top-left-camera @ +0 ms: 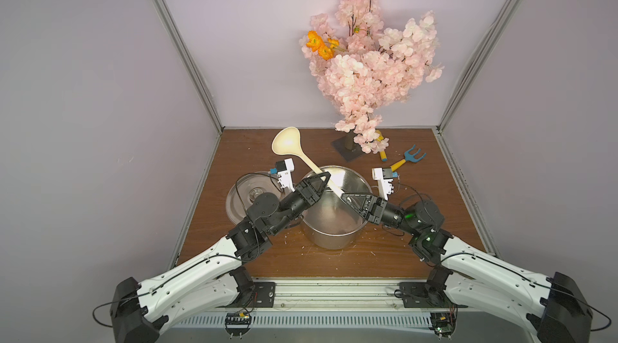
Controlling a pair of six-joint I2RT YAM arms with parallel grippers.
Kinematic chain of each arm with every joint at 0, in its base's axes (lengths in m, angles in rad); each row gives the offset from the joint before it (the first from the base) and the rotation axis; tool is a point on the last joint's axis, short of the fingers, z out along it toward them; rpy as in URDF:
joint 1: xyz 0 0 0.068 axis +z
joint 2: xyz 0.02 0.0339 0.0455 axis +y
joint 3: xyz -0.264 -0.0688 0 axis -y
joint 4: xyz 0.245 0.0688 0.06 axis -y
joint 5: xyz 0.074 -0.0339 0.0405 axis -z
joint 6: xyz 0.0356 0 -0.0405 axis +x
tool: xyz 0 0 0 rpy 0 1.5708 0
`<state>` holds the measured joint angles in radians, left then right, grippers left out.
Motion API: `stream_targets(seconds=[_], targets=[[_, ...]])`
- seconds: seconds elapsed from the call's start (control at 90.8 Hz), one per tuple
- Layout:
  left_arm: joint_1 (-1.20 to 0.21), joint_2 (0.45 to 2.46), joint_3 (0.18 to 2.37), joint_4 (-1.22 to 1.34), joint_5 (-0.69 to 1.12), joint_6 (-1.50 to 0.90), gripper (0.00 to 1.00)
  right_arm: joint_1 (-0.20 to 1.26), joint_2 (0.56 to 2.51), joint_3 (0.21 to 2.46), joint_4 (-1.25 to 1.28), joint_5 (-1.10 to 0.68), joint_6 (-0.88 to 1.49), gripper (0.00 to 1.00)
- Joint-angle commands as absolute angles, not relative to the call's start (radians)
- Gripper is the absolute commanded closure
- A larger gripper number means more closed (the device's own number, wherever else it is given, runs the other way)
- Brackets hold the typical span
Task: Stir the soup with a spoon
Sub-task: Adjust the spoon.
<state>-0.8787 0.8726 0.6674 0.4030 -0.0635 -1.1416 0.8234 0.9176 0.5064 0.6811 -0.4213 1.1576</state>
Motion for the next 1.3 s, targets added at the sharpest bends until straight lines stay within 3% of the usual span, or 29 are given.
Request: stream_targets(seconds=[0.0, 0.132, 0.275, 0.429, 0.561, 0.782, 1.288], targets=[[-0.863, 0.882, 0.693, 0.394, -0.075, -1.123, 0.69, 0.827, 0.921, 0.509, 0.733, -0.465, 1.156, 1.0], [-0.852, 0.874, 0.691, 0.399, -0.072, -1.128, 0.79, 0.829, 0.919, 0.506, 0.732, -0.471, 1.159, 1.0], [-0.841, 0.864, 0.684, 0.394, -0.067, -1.143, 0.97, 0.828, 0.916, 0.499, 0.731, -0.466, 1.162, 1.0], [-0.84, 0.876, 0.657, 0.414, -0.053, -1.206, 0.99, 0.831, 0.933, 0.498, 0.784, -0.458, 1.176, 0.76], [-0.84, 0.893, 0.642, 0.438, -0.037, -1.252, 0.99, 0.862, 0.975, 0.515, 0.841, -0.434, 1.169, 0.64], [-0.84, 0.894, 0.634, 0.454, -0.049, -1.274, 0.99, 0.891, 1.034, 0.529, 0.932, -0.369, 1.165, 0.64], [-0.84, 0.896, 0.589, 0.495, -0.032, -1.302, 0.99, 0.893, 1.128, 0.608, 0.91, -0.324, 1.118, 0.75]])
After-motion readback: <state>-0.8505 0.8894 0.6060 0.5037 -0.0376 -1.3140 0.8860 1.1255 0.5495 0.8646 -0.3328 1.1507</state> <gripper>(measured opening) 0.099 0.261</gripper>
